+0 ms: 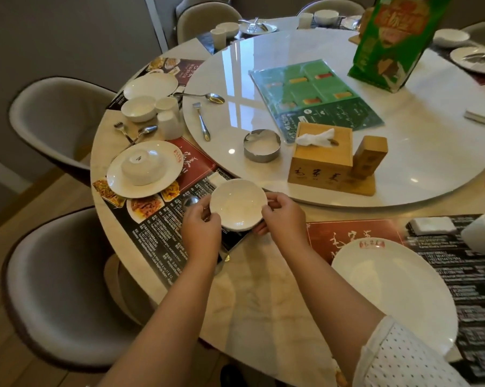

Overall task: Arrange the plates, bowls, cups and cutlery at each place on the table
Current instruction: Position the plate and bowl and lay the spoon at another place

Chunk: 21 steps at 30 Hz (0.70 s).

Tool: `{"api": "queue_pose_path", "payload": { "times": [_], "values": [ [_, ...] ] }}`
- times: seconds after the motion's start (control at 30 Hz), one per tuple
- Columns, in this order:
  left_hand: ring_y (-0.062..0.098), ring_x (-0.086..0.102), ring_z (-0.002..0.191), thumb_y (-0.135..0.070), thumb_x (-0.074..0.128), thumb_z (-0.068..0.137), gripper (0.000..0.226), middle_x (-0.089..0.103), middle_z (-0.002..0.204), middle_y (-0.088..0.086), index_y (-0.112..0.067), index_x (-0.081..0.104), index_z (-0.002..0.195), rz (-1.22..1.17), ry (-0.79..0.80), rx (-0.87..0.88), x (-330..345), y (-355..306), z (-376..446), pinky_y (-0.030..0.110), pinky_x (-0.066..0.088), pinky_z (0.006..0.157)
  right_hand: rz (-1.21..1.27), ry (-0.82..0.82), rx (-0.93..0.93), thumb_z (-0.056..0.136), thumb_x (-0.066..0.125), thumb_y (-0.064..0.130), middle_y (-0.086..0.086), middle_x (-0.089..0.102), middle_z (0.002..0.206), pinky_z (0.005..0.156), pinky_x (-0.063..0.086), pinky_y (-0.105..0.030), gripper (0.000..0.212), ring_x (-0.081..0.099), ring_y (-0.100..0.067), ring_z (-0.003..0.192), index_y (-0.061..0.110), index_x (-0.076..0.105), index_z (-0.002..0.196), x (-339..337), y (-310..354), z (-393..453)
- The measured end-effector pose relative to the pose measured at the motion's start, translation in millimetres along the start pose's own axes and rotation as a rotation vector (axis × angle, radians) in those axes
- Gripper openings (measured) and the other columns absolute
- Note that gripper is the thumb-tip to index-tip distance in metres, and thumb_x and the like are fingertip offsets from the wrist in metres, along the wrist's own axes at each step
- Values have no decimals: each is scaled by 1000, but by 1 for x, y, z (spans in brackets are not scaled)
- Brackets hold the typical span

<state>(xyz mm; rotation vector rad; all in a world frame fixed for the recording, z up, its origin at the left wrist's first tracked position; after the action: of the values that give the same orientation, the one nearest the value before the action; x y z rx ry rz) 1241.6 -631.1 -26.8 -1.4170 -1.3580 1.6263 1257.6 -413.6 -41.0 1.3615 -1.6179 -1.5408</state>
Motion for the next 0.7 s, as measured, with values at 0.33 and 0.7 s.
{"api": "queue_pose_path", "payload": {
  "times": [0.33,0.7],
  "values": [
    [2,60,99,-4,60,85,41,56,120,-6,-26,65,120,-129,266,20,107,-42,-120,30,50,95,46,-317,31,85,61,10,5,67,86,43,51,-22,24,66,-15,52,26,66,102,-180,-43,-68],
    [10,45,122,-18,56,93,49,47,138,-7,-34,48,138,-67,646,38,257,-65,-273,27,38,98,28,-586,166,87,60,11,3,69,93,51,56,-24,24,68,-9,69,23,66,106,-365,-120,-129]
  ]
}}
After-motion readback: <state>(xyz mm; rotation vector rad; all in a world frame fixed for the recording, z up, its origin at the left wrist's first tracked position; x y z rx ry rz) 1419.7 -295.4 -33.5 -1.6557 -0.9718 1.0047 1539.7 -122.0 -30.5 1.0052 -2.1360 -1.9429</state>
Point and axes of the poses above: each hand's wrist, its own z-axis towards the middle knuckle, its own x-axis out of the palm, y = z × x, the point moved 10 cm from there along z, towards the middle knuckle
